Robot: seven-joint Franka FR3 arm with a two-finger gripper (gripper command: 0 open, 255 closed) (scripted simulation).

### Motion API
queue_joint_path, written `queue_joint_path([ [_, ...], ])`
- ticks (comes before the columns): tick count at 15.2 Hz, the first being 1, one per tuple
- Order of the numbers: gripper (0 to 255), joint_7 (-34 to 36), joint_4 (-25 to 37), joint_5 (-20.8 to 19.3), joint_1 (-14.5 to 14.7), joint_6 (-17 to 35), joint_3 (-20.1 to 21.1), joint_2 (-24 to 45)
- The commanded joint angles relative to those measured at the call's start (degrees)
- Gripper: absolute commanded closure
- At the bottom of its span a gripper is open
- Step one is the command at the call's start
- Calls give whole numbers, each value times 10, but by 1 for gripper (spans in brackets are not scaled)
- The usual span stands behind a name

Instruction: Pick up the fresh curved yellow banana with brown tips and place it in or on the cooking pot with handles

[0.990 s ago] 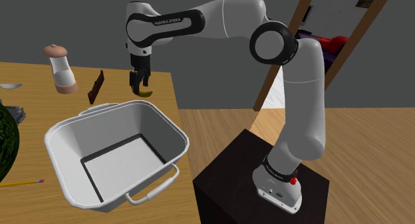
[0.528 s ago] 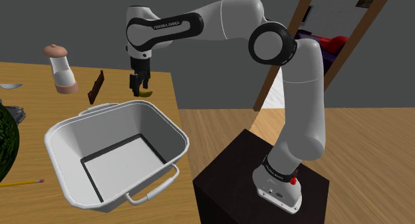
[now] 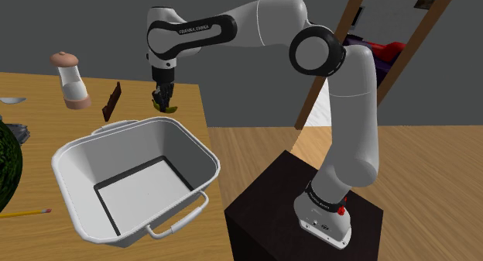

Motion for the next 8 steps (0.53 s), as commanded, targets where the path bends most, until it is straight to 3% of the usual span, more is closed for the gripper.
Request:
queue_joint_path([
  [1, 255, 0, 0, 0, 0, 0, 0, 0],
  [8, 255, 2, 20, 0, 0, -27, 0, -7],
])
